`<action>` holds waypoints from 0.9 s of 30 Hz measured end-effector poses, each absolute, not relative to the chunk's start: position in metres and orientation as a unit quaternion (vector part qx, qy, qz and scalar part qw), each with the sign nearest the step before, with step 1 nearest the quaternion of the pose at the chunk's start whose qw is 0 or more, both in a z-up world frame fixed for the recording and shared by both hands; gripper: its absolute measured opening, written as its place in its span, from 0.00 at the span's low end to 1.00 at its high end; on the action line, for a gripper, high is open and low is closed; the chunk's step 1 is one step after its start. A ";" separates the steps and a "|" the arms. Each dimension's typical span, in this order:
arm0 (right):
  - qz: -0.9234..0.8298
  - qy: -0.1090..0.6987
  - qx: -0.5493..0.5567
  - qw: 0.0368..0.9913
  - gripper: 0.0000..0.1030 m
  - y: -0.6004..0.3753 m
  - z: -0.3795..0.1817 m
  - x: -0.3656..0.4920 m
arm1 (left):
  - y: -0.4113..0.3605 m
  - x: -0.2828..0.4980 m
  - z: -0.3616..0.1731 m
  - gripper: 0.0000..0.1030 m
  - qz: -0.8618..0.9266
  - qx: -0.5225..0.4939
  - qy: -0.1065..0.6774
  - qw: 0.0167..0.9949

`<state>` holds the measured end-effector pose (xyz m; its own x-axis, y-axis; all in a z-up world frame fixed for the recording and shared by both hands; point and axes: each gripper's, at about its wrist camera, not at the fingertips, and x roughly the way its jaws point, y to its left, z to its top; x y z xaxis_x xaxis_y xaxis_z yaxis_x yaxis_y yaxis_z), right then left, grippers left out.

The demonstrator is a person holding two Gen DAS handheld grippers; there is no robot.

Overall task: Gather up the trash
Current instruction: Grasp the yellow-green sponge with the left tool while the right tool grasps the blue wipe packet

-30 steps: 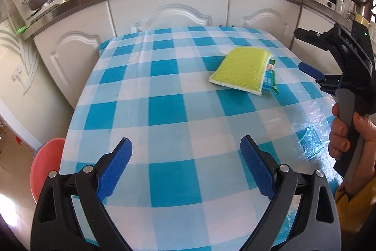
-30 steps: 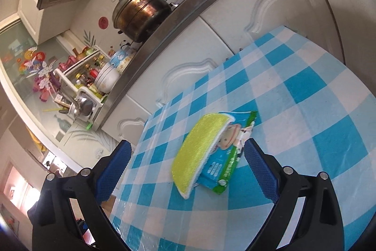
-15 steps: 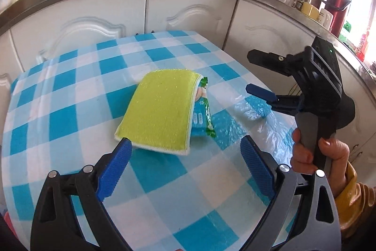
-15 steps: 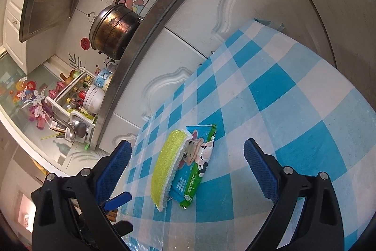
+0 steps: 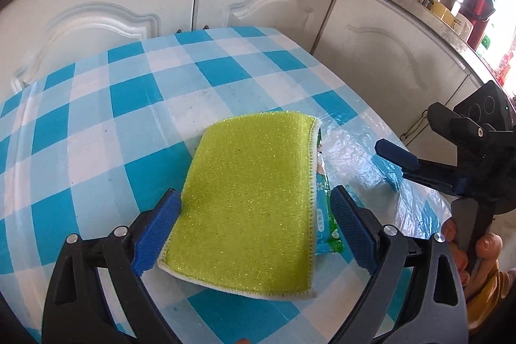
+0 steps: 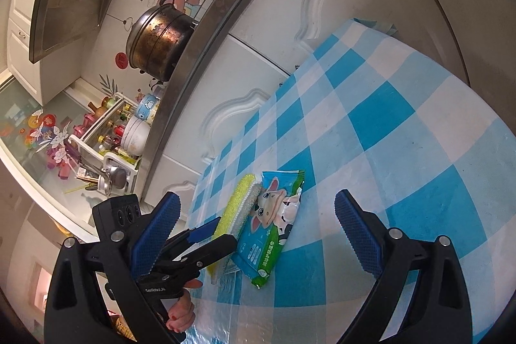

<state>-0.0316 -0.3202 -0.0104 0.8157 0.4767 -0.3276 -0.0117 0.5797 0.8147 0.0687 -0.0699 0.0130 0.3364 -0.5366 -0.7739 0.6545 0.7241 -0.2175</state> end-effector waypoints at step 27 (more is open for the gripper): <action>0.152 0.320 0.376 0.856 0.93 -0.289 -0.017 -0.014 | -0.056 0.056 0.001 0.76 -0.337 -0.016 0.452 0.826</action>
